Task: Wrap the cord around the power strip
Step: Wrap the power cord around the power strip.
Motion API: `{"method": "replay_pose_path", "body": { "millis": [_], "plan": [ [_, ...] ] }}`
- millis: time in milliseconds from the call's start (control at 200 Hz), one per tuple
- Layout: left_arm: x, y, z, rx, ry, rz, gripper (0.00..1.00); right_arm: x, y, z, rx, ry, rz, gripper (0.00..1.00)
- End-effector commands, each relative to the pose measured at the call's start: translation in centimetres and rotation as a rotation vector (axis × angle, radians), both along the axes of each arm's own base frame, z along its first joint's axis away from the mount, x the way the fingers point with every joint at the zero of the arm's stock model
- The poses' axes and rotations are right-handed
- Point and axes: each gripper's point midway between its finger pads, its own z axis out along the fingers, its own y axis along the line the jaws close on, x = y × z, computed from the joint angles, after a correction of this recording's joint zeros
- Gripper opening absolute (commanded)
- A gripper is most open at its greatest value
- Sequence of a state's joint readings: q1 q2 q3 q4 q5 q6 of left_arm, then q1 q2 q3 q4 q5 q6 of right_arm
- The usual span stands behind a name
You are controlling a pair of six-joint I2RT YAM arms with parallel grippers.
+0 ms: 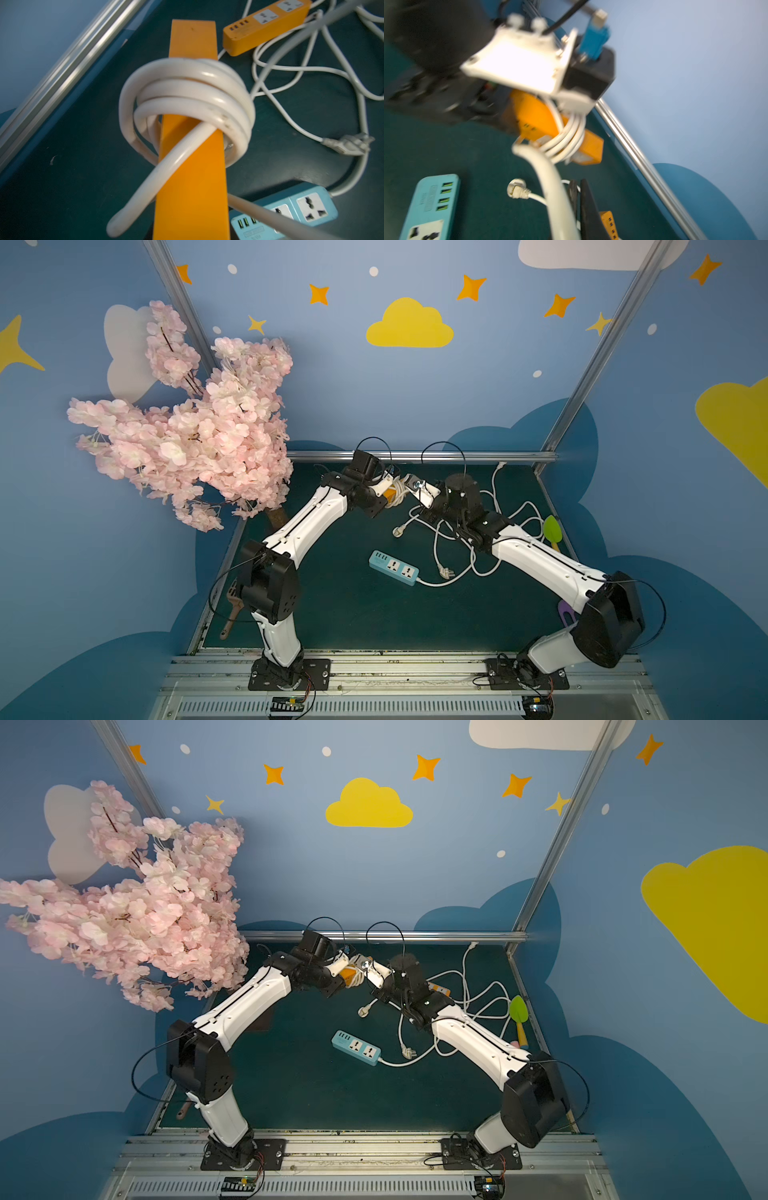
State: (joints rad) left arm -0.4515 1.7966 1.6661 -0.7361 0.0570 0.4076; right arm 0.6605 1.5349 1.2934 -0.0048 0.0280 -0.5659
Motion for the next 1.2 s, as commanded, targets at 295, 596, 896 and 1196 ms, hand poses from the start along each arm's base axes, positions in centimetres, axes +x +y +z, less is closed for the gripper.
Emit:
{"method": "replay_pose_path", "body": {
  "millis": [295, 596, 896, 1196],
  "plan": [
    [-11.8, -5.5, 5.1, -0.306, 0.197, -0.472, 0.02, 9.4, -2.3, 5.7, 0.198, 0.104, 0.087, 0.00],
    [-11.4, -6.0, 12.7, -0.536, 0.055, -0.483, 0.03, 12.9, -3.4, 3.0, 0.432, 0.258, 0.092, 0.40],
    [-11.1, -5.4, 17.8, -0.593, -0.085, -0.448, 0.02, 16.4, -4.4, 0.5, 0.656, 0.307, -0.001, 0.70],
    [-8.8, -4.7, 20.7, -0.628, -0.220, -0.358, 0.03, 18.1, -3.8, -5.7, 0.799, 0.355, -0.148, 0.72]
  ]
}}
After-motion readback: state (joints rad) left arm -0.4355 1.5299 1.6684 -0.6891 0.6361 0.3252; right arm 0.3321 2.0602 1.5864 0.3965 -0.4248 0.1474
